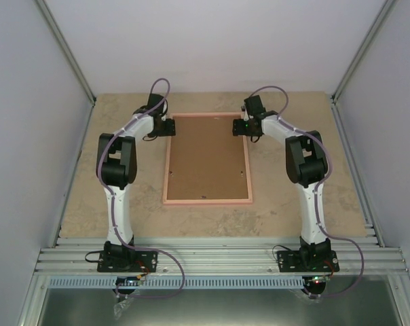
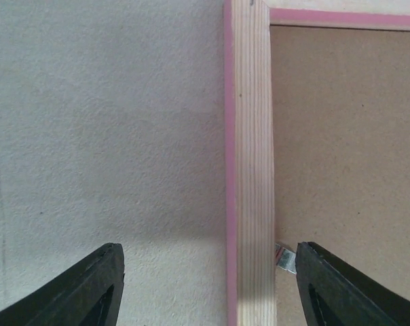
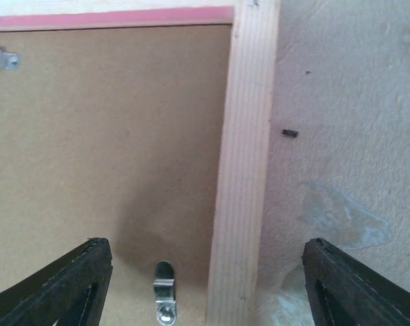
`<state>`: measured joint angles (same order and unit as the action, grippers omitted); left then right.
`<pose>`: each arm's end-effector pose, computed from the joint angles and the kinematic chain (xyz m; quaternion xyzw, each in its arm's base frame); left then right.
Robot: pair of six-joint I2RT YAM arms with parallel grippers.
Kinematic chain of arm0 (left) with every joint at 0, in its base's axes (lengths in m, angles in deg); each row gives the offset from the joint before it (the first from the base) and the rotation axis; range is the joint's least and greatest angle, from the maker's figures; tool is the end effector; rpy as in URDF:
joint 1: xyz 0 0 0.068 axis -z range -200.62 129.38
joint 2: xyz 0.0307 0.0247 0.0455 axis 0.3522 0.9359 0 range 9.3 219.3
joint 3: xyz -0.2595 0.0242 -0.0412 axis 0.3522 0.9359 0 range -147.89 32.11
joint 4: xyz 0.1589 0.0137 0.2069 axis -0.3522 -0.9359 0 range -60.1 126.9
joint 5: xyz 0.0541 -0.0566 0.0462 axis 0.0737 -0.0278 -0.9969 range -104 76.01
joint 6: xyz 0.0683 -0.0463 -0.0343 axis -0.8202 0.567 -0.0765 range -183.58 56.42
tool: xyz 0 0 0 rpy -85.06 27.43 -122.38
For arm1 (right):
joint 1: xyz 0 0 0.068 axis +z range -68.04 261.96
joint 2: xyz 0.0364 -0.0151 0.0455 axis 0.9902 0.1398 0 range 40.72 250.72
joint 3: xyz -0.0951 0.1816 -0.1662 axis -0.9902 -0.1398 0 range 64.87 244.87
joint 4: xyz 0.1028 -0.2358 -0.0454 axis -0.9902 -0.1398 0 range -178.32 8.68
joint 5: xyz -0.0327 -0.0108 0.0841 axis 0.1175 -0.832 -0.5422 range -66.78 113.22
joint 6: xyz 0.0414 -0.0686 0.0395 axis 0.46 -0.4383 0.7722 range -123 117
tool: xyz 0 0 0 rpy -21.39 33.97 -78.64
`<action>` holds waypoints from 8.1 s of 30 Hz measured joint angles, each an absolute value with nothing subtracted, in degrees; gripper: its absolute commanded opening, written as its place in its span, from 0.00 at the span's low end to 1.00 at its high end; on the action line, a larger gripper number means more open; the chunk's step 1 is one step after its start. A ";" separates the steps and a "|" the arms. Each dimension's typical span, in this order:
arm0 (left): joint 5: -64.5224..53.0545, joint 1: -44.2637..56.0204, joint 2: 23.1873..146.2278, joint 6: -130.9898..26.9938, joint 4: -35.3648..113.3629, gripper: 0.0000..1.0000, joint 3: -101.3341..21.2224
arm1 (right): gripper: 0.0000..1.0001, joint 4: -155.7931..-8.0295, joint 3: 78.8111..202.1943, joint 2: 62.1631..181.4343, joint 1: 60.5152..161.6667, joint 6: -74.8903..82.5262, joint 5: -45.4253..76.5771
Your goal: Put the photo into the frame
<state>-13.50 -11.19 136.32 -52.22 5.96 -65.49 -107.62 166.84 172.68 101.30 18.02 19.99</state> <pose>0.4853 -0.0813 0.1154 -0.0151 0.9666 -0.0502 0.2509 0.4868 0.1757 0.1049 0.0059 0.9567 0.1253 0.2627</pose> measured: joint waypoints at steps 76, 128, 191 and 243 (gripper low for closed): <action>21.75 -0.76 132.37 -93.25 19.57 0.62 -60.37 | 0.07 -104.17 161.90 170.95 97.76 21.38 12.10; 23.35 7.52 136.32 -107.54 19.46 0.50 -57.27 | 0.63 -118.42 196.94 191.87 96.01 -24.86 -10.80; 17.05 14.93 139.43 -120.42 8.58 0.10 -64.07 | 0.11 -124.73 178.71 182.01 93.47 -26.44 -17.75; 17.99 21.11 104.61 -117.82 12.34 0.32 -19.81 | 0.56 -115.12 142.25 158.01 100.33 -0.87 -11.87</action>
